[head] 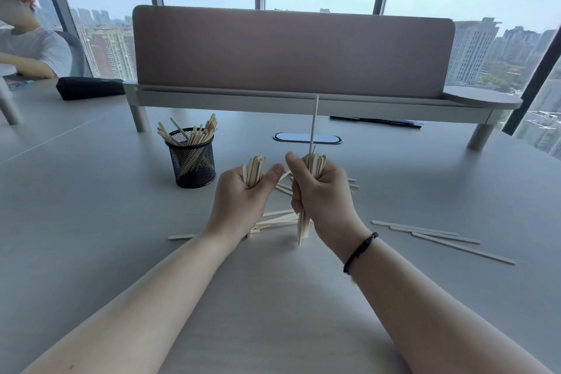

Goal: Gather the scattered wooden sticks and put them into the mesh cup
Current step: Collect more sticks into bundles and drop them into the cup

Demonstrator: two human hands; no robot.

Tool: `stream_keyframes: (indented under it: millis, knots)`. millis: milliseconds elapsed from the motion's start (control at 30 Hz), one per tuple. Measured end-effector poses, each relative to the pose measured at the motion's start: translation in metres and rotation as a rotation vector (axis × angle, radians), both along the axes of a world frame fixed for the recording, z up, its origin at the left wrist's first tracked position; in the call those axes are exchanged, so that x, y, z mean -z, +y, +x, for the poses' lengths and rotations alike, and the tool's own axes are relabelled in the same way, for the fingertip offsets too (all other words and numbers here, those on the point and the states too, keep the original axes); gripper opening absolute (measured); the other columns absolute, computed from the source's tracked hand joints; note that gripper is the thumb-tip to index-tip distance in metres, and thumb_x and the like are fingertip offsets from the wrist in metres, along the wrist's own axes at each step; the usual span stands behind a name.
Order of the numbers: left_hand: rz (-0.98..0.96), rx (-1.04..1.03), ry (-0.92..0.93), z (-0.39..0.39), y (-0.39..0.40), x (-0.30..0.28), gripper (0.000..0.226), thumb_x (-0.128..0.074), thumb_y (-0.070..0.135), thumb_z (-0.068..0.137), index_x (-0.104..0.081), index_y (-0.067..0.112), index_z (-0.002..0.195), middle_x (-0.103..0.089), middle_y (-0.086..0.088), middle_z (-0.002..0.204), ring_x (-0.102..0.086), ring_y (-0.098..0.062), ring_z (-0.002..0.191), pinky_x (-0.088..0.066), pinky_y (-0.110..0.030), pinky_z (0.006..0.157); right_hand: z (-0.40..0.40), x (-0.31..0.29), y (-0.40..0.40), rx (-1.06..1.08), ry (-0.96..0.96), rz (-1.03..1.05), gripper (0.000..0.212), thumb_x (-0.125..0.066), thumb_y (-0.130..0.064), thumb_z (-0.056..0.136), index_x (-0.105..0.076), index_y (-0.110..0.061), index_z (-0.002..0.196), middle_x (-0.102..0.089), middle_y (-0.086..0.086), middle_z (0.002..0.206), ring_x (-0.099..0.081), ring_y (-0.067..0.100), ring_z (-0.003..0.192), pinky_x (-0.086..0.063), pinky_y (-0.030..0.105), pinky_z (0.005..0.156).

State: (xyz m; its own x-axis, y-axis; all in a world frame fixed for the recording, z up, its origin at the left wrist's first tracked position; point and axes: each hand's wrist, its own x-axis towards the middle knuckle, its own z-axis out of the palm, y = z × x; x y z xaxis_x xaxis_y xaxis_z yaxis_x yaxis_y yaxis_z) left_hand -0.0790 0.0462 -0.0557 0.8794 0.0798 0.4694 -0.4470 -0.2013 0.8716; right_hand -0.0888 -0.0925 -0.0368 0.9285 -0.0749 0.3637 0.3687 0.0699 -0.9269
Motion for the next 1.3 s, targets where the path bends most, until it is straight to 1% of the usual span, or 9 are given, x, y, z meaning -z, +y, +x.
stream_keyframes:
  millis: [100,267,467,600,733,900,1033,1200,1300]
  knots:
    - [-0.003,0.014,-0.023,-0.003,-0.001,-0.004,0.079,-0.069,0.054,0.087,-0.038,-0.011,0.056,-0.039,-0.032,0.050,-0.035,-0.037,0.043,-0.035,-0.046,0.044,0.000,0.002,-0.002,0.000,-0.042,-0.031,0.058,-0.073,-0.030,0.090,-0.042,0.014,0.068,-0.043,0.016,0.049,-0.041,0.026,0.044,-0.037,0.031,0.047]
    - [-0.028,0.009,-0.063,-0.004,0.001,-0.006,0.064,-0.074,0.037,0.088,-0.044,-0.010,0.057,-0.043,-0.033,0.052,-0.040,-0.020,0.043,-0.037,-0.027,0.047,-0.002,0.002,-0.002,-0.024,-0.039,-0.068,0.052,-0.077,-0.022,0.085,-0.044,0.009,0.059,-0.049,0.021,0.049,-0.045,0.026,0.046,-0.040,0.033,0.053]
    - [-0.089,0.030,-0.040,0.001,0.003,-0.003,0.069,-0.074,0.048,0.078,-0.046,-0.013,0.062,-0.043,-0.036,0.057,-0.044,-0.023,0.047,-0.046,-0.026,0.048,-0.002,0.001,-0.004,-0.048,-0.007,-0.051,0.049,-0.079,-0.021,0.082,-0.046,0.011,0.064,-0.052,0.020,0.052,-0.048,0.026,0.048,-0.041,0.029,0.051]
    - [-0.074,0.019,0.044,0.002,0.004,0.000,0.077,-0.071,0.063,0.074,-0.049,-0.009,0.058,-0.049,-0.024,0.049,-0.049,-0.021,0.041,-0.046,-0.032,0.050,-0.002,0.003,-0.003,-0.057,0.009,-0.061,0.060,-0.077,-0.026,0.085,-0.037,0.012,0.062,-0.041,0.028,0.050,-0.043,0.026,0.046,-0.039,0.034,0.052]
    - [-0.085,0.022,0.133,0.005,0.004,0.001,0.065,-0.073,0.060,0.080,-0.038,0.013,0.050,-0.033,-0.010,0.048,-0.032,-0.021,0.044,-0.031,-0.035,0.049,-0.002,0.001,-0.001,-0.085,0.073,-0.029,0.057,-0.068,-0.037,0.091,-0.028,-0.015,0.057,-0.028,0.007,0.049,-0.025,0.018,0.043,-0.027,0.029,0.046]
    - [-0.269,0.068,0.231,0.003,0.004,-0.006,0.063,-0.066,0.040,0.093,-0.031,0.023,0.042,-0.025,0.002,0.043,-0.020,-0.016,0.041,-0.017,-0.031,0.049,-0.002,-0.006,0.000,-0.079,0.147,0.049,0.058,-0.066,-0.030,0.092,-0.024,-0.022,0.053,-0.023,0.001,0.044,-0.016,0.016,0.042,-0.019,0.026,0.047]
    - [-0.314,0.064,0.233,0.002,0.006,-0.013,0.064,-0.062,0.026,0.097,-0.032,0.023,0.040,-0.026,0.003,0.043,-0.021,-0.015,0.038,-0.019,-0.023,0.046,0.002,-0.012,0.007,-0.088,0.182,0.100,0.063,-0.063,-0.024,0.094,-0.028,-0.024,0.041,-0.026,-0.002,0.038,-0.020,0.015,0.037,-0.023,0.025,0.047]
    - [-0.259,0.011,0.154,0.000,0.009,-0.013,0.059,-0.062,0.041,0.096,-0.049,0.014,0.045,-0.044,-0.013,0.048,-0.039,-0.021,0.042,-0.031,-0.025,0.045,0.004,-0.008,0.024,-0.126,0.198,-0.002,0.062,-0.062,-0.029,0.096,-0.037,-0.023,0.040,-0.033,-0.001,0.041,-0.029,0.019,0.040,-0.029,0.028,0.047]
    - [-0.312,-0.056,0.203,0.003,0.013,-0.015,0.063,-0.063,0.054,0.090,-0.041,0.020,0.043,-0.039,-0.009,0.045,-0.035,-0.020,0.041,-0.028,-0.029,0.046,0.009,-0.019,0.031,-0.183,0.253,0.048,0.064,-0.058,-0.031,0.098,-0.034,-0.023,0.040,-0.028,-0.003,0.041,-0.023,0.016,0.038,-0.024,0.024,0.045]
